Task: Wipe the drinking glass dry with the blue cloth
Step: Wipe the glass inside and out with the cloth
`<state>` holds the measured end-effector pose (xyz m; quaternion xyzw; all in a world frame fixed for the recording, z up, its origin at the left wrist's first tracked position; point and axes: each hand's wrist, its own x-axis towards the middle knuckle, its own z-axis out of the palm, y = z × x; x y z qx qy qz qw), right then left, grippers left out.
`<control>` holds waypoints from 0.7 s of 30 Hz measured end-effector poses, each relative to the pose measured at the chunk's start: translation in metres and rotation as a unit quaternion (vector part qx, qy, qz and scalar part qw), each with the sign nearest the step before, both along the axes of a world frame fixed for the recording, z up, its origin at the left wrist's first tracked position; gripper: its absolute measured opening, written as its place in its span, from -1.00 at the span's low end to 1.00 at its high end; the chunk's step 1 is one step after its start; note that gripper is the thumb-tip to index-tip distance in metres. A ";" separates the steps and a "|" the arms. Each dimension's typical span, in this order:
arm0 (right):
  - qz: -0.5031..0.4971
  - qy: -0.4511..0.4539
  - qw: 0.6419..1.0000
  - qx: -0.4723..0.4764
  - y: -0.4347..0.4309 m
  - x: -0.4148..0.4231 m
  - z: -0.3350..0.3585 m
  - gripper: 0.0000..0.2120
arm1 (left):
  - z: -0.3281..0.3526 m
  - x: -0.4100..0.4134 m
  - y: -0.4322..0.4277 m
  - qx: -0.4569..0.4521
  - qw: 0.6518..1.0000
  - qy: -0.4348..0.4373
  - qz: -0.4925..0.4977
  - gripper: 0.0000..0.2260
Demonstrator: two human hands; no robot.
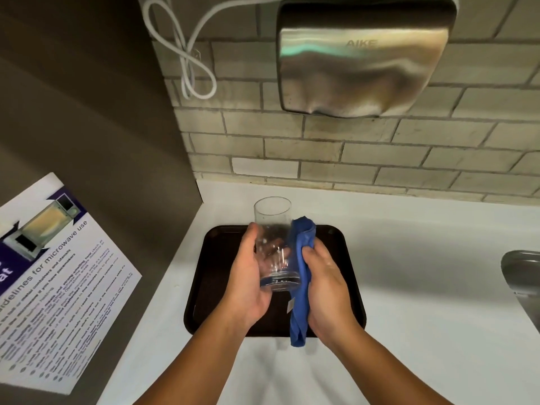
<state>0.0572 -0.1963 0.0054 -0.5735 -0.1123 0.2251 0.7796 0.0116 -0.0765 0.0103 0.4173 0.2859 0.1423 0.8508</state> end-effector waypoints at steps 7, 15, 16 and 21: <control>0.048 -0.351 0.924 -0.142 -0.010 -0.005 -0.003 -0.57 | -0.002 -0.001 0.000 -0.002 1.000 -0.013 -0.006 -0.53; 0.074 -0.279 0.950 -0.122 -0.010 0.010 0.001 -0.57 | -0.006 -0.001 -0.002 -0.003 1.000 0.010 -0.013 -0.57; 0.091 -0.356 0.917 -0.154 -0.013 0.005 -0.002 -0.57 | -0.009 -0.001 0.001 -0.007 1.000 0.013 -0.005 -0.60; 0.093 -0.375 0.906 -0.174 -0.020 0.014 -0.012 -0.59 | -0.015 -0.001 0.000 -0.021 1.000 0.021 -0.002 -0.60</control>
